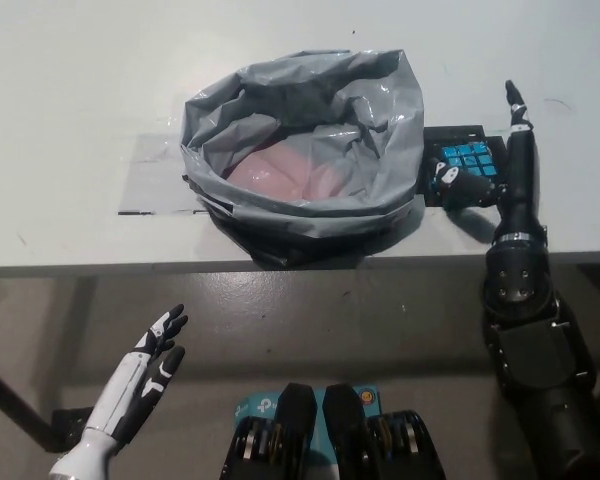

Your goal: Use the right hand to pick up a rubix's cube and place it into a plastic bag and lift the bag

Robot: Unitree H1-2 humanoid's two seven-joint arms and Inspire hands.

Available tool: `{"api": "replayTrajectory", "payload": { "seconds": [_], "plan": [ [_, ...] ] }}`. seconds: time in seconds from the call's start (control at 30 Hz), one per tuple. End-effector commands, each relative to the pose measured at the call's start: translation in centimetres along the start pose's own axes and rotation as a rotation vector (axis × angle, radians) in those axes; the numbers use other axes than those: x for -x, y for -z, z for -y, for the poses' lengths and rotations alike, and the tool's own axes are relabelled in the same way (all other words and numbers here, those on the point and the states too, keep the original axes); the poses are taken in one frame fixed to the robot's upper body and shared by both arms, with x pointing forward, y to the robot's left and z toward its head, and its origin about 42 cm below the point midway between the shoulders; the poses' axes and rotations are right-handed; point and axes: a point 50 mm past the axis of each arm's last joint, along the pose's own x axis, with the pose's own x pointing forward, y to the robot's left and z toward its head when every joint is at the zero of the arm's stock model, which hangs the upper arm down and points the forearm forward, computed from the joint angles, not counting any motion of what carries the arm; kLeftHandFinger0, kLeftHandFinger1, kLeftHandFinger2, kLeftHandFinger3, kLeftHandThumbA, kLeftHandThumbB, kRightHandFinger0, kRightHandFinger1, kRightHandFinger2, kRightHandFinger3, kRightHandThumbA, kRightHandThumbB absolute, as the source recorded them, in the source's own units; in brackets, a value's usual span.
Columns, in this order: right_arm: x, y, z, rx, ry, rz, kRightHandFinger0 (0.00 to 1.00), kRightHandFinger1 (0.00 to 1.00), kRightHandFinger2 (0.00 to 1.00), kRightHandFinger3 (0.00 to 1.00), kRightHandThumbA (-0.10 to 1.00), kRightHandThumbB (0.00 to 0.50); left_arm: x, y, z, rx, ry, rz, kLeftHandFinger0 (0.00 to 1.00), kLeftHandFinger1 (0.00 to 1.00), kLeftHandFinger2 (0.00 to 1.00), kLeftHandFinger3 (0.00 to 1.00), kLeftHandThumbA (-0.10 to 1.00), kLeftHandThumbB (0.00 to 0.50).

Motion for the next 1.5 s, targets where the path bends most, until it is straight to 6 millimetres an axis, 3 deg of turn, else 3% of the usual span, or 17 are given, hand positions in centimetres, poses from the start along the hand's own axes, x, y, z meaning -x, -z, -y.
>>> {"api": "replayTrajectory", "payload": {
  "seconds": [0.0,0.2,0.37,0.83,0.93,1.0,1.03,1.07,1.1,1.13,1.2,1.27,1.4,1.47],
  "plan": [
    [-1.9,-2.6,-0.1,-0.048,0.015,0.058,1.00,1.00,1.00,1.00,0.98,0.487,-0.3,-1.2,-1.0,-0.019,-0.006,0.064,1.00,1.00,1.00,1.00,1.00,0.208],
    [-1.9,-1.6,-0.4,-0.013,0.007,0.002,1.00,1.00,1.00,1.00,1.00,0.488,-0.4,-1.1,-0.9,-0.013,-0.010,0.067,1.00,1.00,1.00,1.00,1.00,0.212],
    [-2.1,-0.5,-0.6,-0.011,0.009,-0.027,1.00,1.00,1.00,1.00,0.97,0.458,-0.5,-1.1,-1.0,-0.015,-0.010,0.068,1.00,1.00,1.00,1.00,1.00,0.205],
    [-2.8,0.7,-1.0,-0.029,-0.010,-0.081,1.00,1.00,1.00,1.00,0.96,0.463,-0.2,-0.9,-0.8,-0.016,-0.013,0.059,1.00,1.00,1.00,1.00,1.00,0.199],
    [-2.8,0.6,-1.1,-0.105,0.012,-0.077,1.00,1.00,1.00,1.00,0.83,0.423,-0.2,-0.9,-0.8,-0.014,-0.013,0.058,1.00,1.00,1.00,1.00,1.00,0.202],
    [-2.8,0.3,-1.0,-0.185,0.090,-0.076,1.00,1.00,1.00,1.00,0.67,0.380,-0.3,-0.9,-0.7,-0.018,-0.013,0.059,1.00,1.00,1.00,1.00,1.00,0.189],
    [-2.8,0.2,-0.9,-0.186,0.126,-0.078,0.55,0.62,0.79,0.94,0.60,0.363,-0.3,-0.9,-0.7,-0.014,-0.014,0.058,1.00,1.00,1.00,1.00,1.00,0.194],
    [-2.8,0.0,-0.9,-0.182,0.169,-0.086,0.30,0.36,0.53,0.65,0.56,0.354,-0.3,-0.9,-0.7,-0.010,-0.015,0.058,1.00,1.00,1.00,1.00,1.00,0.188],
    [-2.9,-0.1,-0.9,-0.180,0.196,-0.092,0.18,0.27,0.45,0.55,0.53,0.350,-0.3,-0.9,-0.7,-0.008,-0.014,0.060,1.00,1.00,1.00,1.00,1.00,0.188],
    [-2.9,-0.1,-0.8,-0.203,0.227,-0.091,0.01,0.02,0.18,0.23,0.37,0.279,-0.3,-1.0,-0.8,-0.008,-0.016,0.063,1.00,1.00,1.00,1.00,1.00,0.186],
    [-2.9,0.0,-0.7,-0.231,0.244,-0.089,0.00,0.00,0.17,0.25,0.26,0.233,-0.4,-1.0,-0.9,-0.012,-0.016,0.062,1.00,1.00,1.00,1.00,1.00,0.197],
    [-2.7,0.2,-0.6,-0.232,0.247,-0.088,0.00,0.02,0.24,0.32,0.22,0.226,-0.5,-1.0,-0.9,-0.013,-0.014,0.058,1.00,1.00,1.00,1.00,1.00,0.197],
    [-2.4,1.0,-0.5,-0.257,0.248,-0.101,0.00,0.05,0.37,0.39,0.22,0.229,-0.4,-1.1,-0.9,-0.012,-0.012,0.053,1.00,1.00,1.00,1.00,1.00,0.199],
    [-2.4,1.1,-0.5,-0.264,0.246,-0.098,0.00,0.04,0.38,0.41,0.25,0.240,-0.4,-1.1,-0.9,-0.011,-0.015,0.050,1.00,1.00,1.00,1.00,1.00,0.201]
  ]
}}
